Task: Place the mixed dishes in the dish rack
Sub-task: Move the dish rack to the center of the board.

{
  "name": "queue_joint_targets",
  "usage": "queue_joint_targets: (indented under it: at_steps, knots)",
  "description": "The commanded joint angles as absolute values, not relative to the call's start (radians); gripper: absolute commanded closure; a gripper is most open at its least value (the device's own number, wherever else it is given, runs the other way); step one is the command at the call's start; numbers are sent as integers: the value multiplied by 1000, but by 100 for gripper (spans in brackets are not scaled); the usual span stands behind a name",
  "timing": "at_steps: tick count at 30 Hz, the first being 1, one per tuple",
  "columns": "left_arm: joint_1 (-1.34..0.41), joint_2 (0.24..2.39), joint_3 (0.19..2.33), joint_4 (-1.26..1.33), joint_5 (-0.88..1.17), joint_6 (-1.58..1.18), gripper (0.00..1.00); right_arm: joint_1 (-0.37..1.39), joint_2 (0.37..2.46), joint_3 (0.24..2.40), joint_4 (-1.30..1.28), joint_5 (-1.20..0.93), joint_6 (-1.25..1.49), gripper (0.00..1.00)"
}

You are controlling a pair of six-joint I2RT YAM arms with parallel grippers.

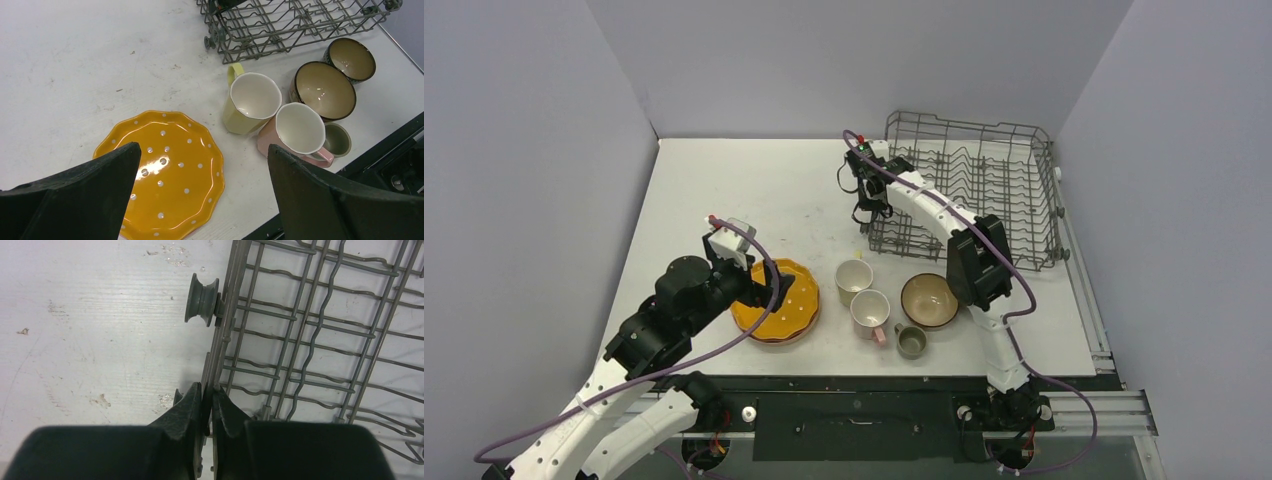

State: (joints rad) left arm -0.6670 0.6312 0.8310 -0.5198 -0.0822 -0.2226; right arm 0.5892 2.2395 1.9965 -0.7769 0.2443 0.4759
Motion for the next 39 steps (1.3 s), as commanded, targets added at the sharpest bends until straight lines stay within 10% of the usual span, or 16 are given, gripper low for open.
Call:
queue_joint_targets:
  at_steps: [1,39]
  knots:
    - [-653,624,874,-494,-60,-218,4,642,2248,2110,-679,193,452,100]
    - [-578,593,870,-478,0,-237,4,817,2372,2263,-434,132,389,100]
